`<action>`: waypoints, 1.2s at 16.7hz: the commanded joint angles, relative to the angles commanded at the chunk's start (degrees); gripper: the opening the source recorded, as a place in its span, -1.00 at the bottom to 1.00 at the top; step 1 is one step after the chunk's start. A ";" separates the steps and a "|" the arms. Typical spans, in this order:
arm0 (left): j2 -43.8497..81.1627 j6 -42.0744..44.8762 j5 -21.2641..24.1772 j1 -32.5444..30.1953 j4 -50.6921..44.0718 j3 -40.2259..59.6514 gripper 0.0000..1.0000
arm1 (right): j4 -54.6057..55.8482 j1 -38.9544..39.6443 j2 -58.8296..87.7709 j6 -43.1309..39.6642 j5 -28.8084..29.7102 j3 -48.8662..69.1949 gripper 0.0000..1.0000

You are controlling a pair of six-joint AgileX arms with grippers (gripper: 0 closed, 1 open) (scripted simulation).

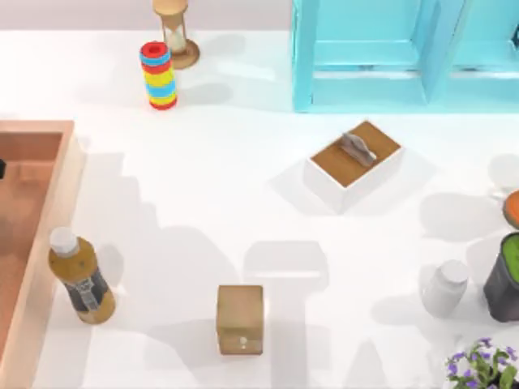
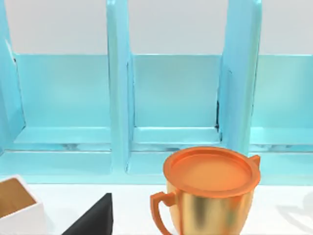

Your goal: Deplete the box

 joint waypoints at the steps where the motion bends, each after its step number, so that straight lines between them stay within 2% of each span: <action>1: -0.37 -0.22 -0.15 -0.11 0.26 0.71 -1.00 | 0.00 0.00 0.00 0.00 0.00 0.00 1.00; 6: -0.34 -2.38 -1.74 -0.54 -3.31 12.34 -1.00 | 0.00 0.00 0.00 0.00 0.00 0.00 1.00; 11: -1.28 -2.61 -1.30 -0.40 -19.63 24.27 -1.00 | 0.00 0.00 0.00 0.00 0.00 0.00 1.00; 15: -2.35 -0.50 -0.10 -0.17 -28.11 26.36 -1.00 | 0.00 0.00 0.00 0.00 0.00 0.00 1.00; 20: -2.11 -0.21 -0.08 -0.24 -28.74 26.05 -1.00 | 0.00 0.00 0.00 0.00 0.00 0.00 1.00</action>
